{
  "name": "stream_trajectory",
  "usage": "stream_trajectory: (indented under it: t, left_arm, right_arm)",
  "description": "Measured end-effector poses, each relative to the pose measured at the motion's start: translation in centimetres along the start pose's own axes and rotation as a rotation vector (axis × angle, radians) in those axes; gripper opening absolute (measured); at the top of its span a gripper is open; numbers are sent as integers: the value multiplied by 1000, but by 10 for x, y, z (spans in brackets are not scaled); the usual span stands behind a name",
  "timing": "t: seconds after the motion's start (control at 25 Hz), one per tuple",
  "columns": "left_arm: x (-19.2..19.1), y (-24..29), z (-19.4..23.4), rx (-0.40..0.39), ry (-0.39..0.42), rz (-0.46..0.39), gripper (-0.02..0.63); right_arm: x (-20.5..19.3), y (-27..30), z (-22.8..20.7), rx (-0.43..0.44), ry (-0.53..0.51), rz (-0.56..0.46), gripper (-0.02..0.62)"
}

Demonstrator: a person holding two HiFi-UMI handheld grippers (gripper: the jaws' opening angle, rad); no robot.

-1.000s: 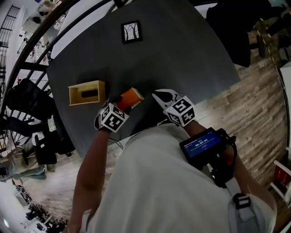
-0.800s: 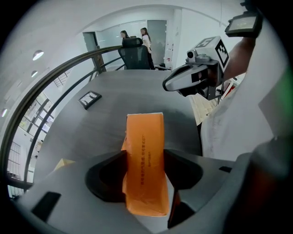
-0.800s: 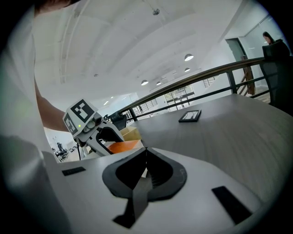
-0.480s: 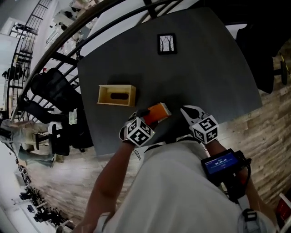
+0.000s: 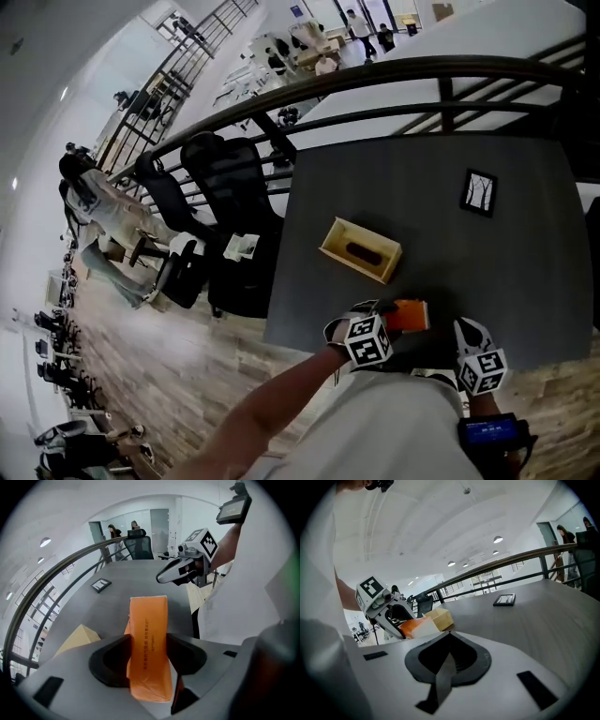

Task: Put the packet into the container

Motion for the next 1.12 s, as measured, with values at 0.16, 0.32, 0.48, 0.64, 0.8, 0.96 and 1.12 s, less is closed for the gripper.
stream_trajectory:
  t: [0.16,0.32,0.48,0.64,0.8,0.96,1.12]
  left_arm:
    - [-16,-15,1,14,38,-2,244]
    - [-55,-25,11,36,83,9,244]
    - [-79,-51,27,67,130,17,244]
    - [-107,-65,44,74,184,40,244]
    - [-128,-79,73,95,255,76,244]
    - [-117,-123,80,100,350,87,244]
    - [-119,-145,100,110,447,103,244]
  right_arm:
    - [2,10,21,7,-14,-6,8]
    - [-9,34,48,9,-28,-16,8]
    - [-7,53,74,31,-45,-27,8]
    - [-13,69,98,38,-48,-34,9]
    - [-15,87,115,50,-50,-53,9]
    - [-1,57,132,18,-52,-38,9]
    - [-2,44,143,-34,-40,-41,9]
Point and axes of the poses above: the fingertips, and each gripper's own axes: y forward along the fingers, z to its left, x out of its top, the point moved 5 cm from there along -y, backward along the fingers, and after that the axes turned 10 degrees about -x, right-handed, at the moved point
